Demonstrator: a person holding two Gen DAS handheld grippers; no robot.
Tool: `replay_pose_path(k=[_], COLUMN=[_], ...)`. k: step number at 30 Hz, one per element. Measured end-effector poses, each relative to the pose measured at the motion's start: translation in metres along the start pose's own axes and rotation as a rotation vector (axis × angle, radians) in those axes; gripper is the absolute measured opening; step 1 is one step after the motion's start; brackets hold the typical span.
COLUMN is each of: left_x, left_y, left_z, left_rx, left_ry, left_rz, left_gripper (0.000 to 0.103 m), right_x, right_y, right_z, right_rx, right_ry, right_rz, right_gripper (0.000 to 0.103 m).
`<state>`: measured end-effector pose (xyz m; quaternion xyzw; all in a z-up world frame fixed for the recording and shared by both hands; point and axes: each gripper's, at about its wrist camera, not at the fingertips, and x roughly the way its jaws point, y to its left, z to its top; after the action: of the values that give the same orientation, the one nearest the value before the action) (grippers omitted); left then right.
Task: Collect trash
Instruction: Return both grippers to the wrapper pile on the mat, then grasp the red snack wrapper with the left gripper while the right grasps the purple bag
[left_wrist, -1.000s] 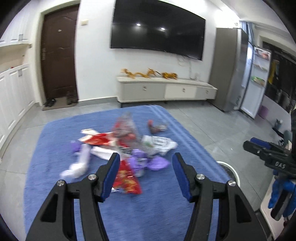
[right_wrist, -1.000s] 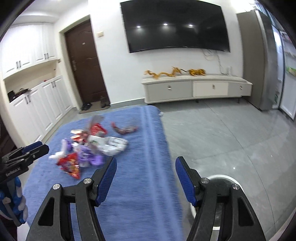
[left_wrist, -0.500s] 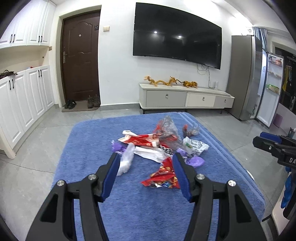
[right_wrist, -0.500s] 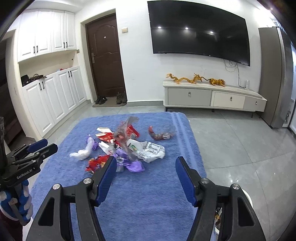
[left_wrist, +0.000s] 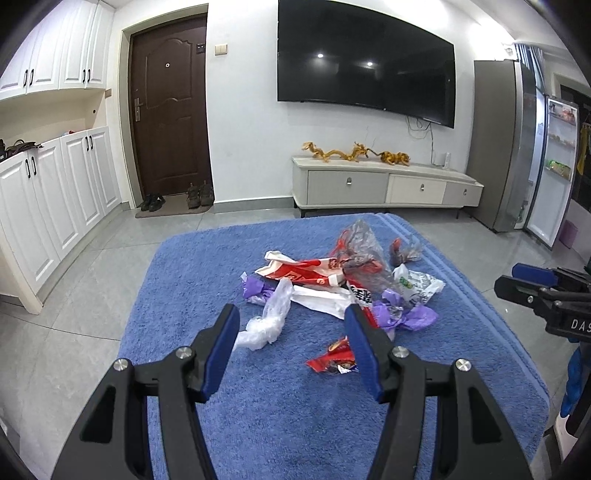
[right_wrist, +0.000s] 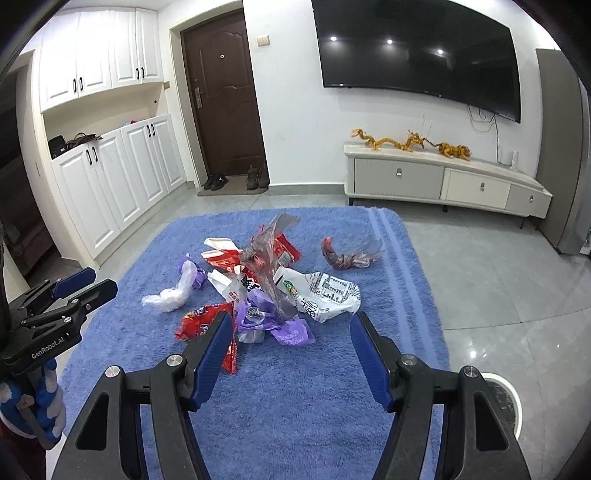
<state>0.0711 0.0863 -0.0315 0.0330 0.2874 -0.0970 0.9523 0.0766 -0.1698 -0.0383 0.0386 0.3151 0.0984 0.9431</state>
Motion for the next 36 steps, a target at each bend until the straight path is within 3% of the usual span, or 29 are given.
replay_pose_path(k=[9,15,27,33,36], left_x=[0.032,0.047,0.065,0.082,0.092], left_y=[-0.004,0.003,-0.007,-0.017,-0.019], left_z=[-0.002,-0.010,-0.014,-0.020,-0.021], left_rx=[0.029,0.010,-0.020,-0.011,-0.012], left_ry=[0.054,0.099,0.164,0.204,0.220], left_rz=[0.143,0.154,-0.062,-0.145,-0.152], left_gripper=[0.057,0.057,0.063,0.063,0.063], right_x=[0.021,0.035,0.061,0.075,0.084], right_y=[-0.009,-0.013,-0.012,-0.015,-0.017], right_z=[-0.007,-0.011,-0.012,-0.011,-0.012], right_rx=[0.004,0.012,0.013,0.008,0.010], right_ry=[0.049,0.080,0.125,0.143,0.157], right_rz=[-0.001,0.012,0.058,0.083,0.097], right_gripper=[0.064,0.064,0.064,0.064,0.064])
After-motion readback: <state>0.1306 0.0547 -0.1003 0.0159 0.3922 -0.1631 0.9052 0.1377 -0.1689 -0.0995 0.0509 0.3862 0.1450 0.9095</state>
